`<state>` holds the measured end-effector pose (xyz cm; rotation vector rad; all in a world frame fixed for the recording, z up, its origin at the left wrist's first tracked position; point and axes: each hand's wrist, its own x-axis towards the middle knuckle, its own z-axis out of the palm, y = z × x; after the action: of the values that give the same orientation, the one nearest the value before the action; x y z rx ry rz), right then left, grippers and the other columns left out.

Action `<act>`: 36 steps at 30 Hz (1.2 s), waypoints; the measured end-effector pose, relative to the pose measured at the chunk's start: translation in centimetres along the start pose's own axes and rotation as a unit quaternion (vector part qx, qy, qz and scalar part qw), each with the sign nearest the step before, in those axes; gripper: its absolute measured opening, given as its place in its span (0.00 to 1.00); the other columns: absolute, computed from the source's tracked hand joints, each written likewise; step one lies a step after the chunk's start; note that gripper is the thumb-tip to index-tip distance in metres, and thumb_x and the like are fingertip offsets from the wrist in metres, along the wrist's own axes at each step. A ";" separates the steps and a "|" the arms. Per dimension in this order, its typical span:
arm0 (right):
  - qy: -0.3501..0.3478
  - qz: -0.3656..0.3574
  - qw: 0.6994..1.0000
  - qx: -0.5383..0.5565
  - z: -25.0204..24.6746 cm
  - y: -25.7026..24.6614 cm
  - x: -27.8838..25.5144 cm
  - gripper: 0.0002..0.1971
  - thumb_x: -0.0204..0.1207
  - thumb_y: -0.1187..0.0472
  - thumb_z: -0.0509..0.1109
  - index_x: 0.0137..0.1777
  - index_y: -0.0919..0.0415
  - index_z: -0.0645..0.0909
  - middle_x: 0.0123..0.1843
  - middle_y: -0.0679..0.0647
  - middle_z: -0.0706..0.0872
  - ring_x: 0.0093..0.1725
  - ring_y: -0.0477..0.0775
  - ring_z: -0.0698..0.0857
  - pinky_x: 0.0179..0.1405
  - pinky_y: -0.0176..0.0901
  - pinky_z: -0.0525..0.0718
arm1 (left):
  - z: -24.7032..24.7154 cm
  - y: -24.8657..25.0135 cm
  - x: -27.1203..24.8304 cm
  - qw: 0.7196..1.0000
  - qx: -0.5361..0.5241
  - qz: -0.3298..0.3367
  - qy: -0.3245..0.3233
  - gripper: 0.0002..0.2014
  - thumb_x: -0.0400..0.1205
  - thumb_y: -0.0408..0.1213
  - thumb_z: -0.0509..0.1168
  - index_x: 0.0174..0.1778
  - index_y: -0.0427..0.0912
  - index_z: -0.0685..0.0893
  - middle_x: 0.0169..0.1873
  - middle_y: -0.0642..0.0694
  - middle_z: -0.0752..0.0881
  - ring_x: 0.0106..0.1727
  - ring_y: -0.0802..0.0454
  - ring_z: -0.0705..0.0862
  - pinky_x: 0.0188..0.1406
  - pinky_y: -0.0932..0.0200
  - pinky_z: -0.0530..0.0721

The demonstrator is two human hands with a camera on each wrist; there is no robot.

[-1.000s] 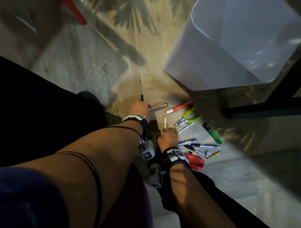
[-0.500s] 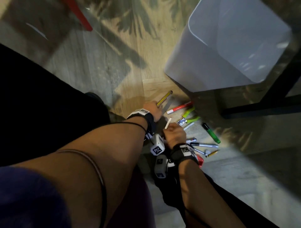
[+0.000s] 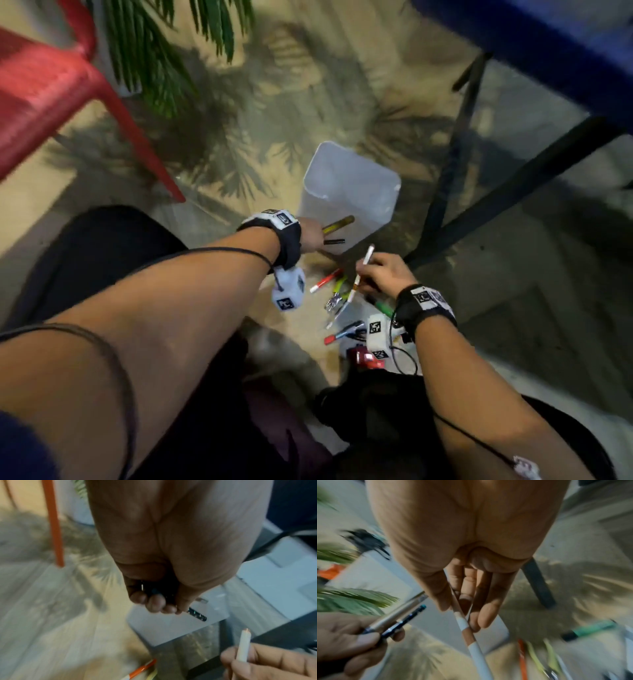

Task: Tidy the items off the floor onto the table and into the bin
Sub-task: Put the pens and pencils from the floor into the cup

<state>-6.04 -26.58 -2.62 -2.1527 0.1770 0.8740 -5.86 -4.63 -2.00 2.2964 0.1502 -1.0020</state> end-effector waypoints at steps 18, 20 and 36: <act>0.100 -0.402 0.910 -0.005 -20.3 -14.0 -32.7 0.05 0.82 0.64 0.77 0.56 0.57 0.87 0.49 0.59 0.92 0.49 0.58 0.93 0.51 0.51 0.91 | -12.9 15.7 -31.7 0.921 -0.151 0.347 -0.086 0.10 0.89 0.28 0.61 0.63 0.29 0.71 0.51 0.31 0.90 0.53 0.36 0.90 0.48 0.48 0.87; 0.112 -0.419 0.900 0.038 -21.0 -14.0 -34.3 0.05 0.82 0.67 0.76 0.56 0.62 0.86 0.49 0.65 0.92 0.49 0.63 0.93 0.49 0.48 0.91 | -14.3 18.1 -33.1 0.901 -0.191 0.389 -0.022 0.09 0.88 0.29 0.62 0.61 0.30 0.73 0.47 0.30 0.89 0.51 0.35 0.89 0.45 0.51 0.87; 0.138 -0.391 0.902 0.120 -21.0 -13.5 -35.1 0.05 0.81 0.66 0.78 0.54 0.59 0.88 0.49 0.64 0.93 0.52 0.63 0.95 0.57 0.63 0.93 | -28.1 37.6 -24.2 0.836 -0.145 0.378 0.371 0.11 0.79 0.47 0.73 0.46 0.42 0.88 0.39 0.48 0.91 0.44 0.48 0.89 0.52 0.50 0.88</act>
<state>-16.09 -37.85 37.72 -1.8519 -0.4038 0.0714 7.16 -15.06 48.11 2.0343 -0.2684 0.3170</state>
